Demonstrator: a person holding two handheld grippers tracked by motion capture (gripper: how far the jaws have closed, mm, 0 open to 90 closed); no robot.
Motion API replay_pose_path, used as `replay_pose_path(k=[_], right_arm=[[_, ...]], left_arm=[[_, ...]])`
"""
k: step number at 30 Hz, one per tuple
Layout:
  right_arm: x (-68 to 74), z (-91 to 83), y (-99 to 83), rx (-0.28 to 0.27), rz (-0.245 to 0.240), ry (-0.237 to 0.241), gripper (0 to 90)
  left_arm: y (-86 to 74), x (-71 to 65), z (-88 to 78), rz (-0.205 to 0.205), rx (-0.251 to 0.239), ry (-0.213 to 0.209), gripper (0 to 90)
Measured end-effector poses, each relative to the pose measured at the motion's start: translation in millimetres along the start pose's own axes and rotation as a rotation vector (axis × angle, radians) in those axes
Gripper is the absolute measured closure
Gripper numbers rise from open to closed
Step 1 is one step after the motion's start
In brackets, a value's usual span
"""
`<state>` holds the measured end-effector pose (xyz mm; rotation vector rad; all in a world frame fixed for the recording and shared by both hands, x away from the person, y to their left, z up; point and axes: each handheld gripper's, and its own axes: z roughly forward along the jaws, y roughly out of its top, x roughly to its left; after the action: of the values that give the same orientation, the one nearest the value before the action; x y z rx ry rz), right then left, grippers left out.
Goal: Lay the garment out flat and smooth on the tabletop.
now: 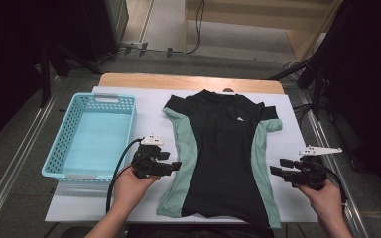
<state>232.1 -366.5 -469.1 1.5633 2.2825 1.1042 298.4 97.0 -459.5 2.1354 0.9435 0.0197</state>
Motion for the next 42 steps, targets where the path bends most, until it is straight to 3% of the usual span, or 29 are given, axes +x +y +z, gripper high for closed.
replay_pose_path(k=[18,32,42], right_arm=[[-36.0,14.2,24.9,-0.037,0.055,-0.052,35.8],[-55.9,33.9,51.1,-0.035,0.046,-0.095,36.2],[-72.6,45.5,69.0,-0.044,0.065,-0.114,37.2]], left_arm=[[0.5,6.2,-3.6,0.001,-0.020,-0.006,38.4],[-5.2,4.9,-6.6,-0.004,-0.016,0.006,37.1],[-10.3,3.9,-9.7,-0.004,-0.014,0.009,37.1]])
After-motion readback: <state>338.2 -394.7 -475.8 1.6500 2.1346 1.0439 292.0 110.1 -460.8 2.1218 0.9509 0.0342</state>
